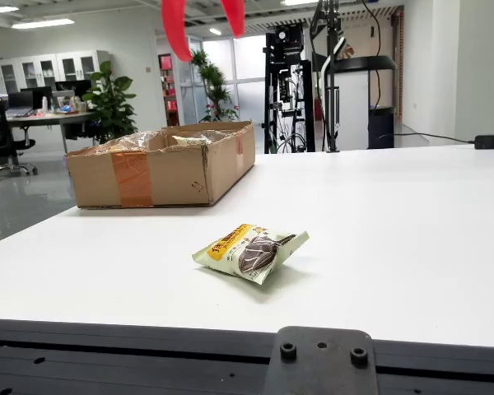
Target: Grasp a snack and put it in the bin.
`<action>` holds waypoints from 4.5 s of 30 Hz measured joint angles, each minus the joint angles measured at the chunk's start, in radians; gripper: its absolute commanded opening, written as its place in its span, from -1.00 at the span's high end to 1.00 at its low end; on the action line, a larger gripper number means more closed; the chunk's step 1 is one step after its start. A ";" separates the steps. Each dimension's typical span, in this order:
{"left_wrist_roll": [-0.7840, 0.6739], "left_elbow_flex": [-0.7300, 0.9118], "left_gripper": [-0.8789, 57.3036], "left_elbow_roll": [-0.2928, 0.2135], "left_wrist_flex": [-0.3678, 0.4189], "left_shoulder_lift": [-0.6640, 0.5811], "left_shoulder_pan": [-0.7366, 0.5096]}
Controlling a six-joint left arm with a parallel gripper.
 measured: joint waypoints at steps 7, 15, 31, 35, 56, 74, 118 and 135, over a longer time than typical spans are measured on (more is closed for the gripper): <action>-0.011 -0.005 -0.42 0.004 -0.087 0.109 0.033; -0.016 -0.006 -0.46 0.010 -0.161 0.232 0.065; -0.014 0.047 -0.48 0.017 -0.282 0.353 0.086; -0.016 0.049 -0.49 0.017 -0.310 0.377 0.084; -0.045 -0.034 -0.52 0.015 -0.361 0.510 0.067; -0.046 -0.043 0.04 0.017 -0.404 0.582 0.085; 0.131 -0.244 0.98 0.084 -0.054 0.145 0.391; 0.171 -0.602 0.97 0.093 0.079 0.296 0.601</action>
